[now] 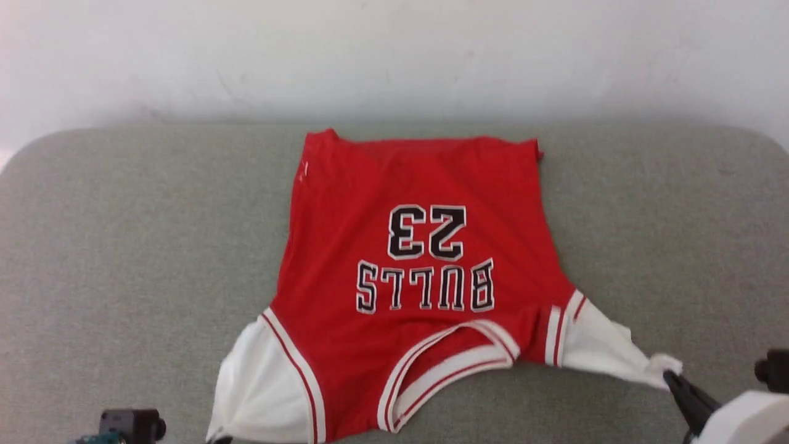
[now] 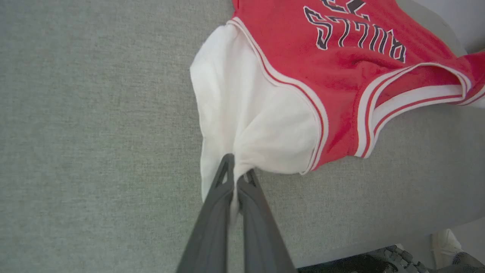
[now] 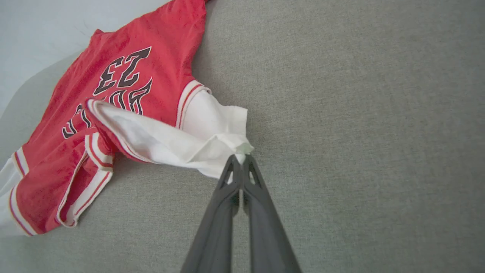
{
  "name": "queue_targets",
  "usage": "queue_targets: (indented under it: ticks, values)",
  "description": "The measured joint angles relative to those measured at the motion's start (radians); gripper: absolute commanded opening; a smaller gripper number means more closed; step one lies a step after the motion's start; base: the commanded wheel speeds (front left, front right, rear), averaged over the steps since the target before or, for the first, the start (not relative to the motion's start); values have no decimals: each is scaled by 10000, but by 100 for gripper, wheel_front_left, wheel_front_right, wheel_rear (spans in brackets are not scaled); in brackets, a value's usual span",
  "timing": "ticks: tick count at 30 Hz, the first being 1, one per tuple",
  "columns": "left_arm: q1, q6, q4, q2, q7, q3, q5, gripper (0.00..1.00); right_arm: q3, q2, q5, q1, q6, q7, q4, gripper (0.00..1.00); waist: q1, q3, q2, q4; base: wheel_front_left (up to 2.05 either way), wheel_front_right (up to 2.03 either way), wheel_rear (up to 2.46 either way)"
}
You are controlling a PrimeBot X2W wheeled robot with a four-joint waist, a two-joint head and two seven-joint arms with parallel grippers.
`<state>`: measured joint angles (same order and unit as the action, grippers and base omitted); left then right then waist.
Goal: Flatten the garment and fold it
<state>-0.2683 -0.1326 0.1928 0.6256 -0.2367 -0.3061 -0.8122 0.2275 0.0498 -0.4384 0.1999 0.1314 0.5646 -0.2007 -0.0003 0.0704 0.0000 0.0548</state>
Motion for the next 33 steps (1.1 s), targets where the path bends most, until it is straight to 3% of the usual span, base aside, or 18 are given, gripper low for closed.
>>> queue_targets:
  ticks: [12,17,21,28,33]
  values:
    - [-1957,-849,1975,393,-955,130,-757,0,378,-6,-895,2220,0,1559,-1175,0,1,-856,0,162,0,0,0]
    - [-2003,-980,2474,474,-311,633,-570,0,633,2,-903,2417,0,1415,-1434,0,2,-710,0,206,0,0,0]
    - [-1564,-809,2566,380,207,731,-378,0,489,-2,56,2094,0,1003,-1348,0,2,-443,0,219,0,0,0]
    - [-451,-384,2136,167,489,445,-48,0,-487,8,1906,813,0,637,234,0,4,135,0,252,0,0,0]
    - [15,-211,1787,25,495,201,44,0,-708,-8,2460,159,0,284,1891,0,5,335,0,328,0,0,0]
